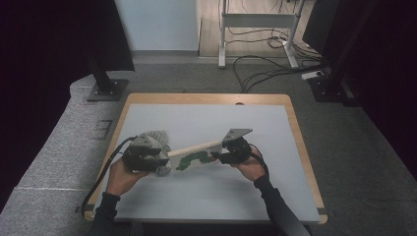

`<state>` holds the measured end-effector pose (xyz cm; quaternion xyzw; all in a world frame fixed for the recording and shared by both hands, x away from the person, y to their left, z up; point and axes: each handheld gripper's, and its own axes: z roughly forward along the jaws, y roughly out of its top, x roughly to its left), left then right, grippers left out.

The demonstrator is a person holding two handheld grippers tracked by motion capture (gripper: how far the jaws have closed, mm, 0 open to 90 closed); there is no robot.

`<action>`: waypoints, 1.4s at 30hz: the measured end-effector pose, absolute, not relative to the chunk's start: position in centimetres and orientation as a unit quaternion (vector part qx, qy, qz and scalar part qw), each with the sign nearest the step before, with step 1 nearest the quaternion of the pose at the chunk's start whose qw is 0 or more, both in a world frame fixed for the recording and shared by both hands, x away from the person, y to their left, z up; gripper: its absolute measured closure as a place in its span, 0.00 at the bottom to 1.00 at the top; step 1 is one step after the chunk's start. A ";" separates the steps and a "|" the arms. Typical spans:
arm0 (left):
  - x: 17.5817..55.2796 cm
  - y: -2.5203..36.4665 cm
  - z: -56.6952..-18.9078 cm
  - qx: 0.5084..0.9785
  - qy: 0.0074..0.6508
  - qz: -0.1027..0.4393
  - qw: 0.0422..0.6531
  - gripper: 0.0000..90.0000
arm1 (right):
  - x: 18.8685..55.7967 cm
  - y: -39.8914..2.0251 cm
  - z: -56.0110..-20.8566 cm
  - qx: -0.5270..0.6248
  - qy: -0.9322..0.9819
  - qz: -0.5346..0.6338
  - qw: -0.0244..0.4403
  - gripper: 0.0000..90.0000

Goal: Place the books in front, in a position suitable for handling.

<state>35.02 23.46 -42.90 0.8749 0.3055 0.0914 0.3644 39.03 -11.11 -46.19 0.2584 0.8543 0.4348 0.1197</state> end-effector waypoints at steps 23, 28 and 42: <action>34.5 21.4 -43.8 0.874 0.282 0.058 0.391 0.69 | 38.5 -11.7 -46.0 0.252 0.856 0.437 0.110 0.57; 34.0 21.2 -43.8 0.875 0.276 0.062 0.393 0.70 | 38.1 -11.9 -45.9 0.249 0.859 0.434 0.106 0.57; 32.0 20.4 -44.2 0.876 0.272 0.073 0.392 0.64 | 36.5 -12.6 -45.4 0.246 0.866 0.424 0.097 0.54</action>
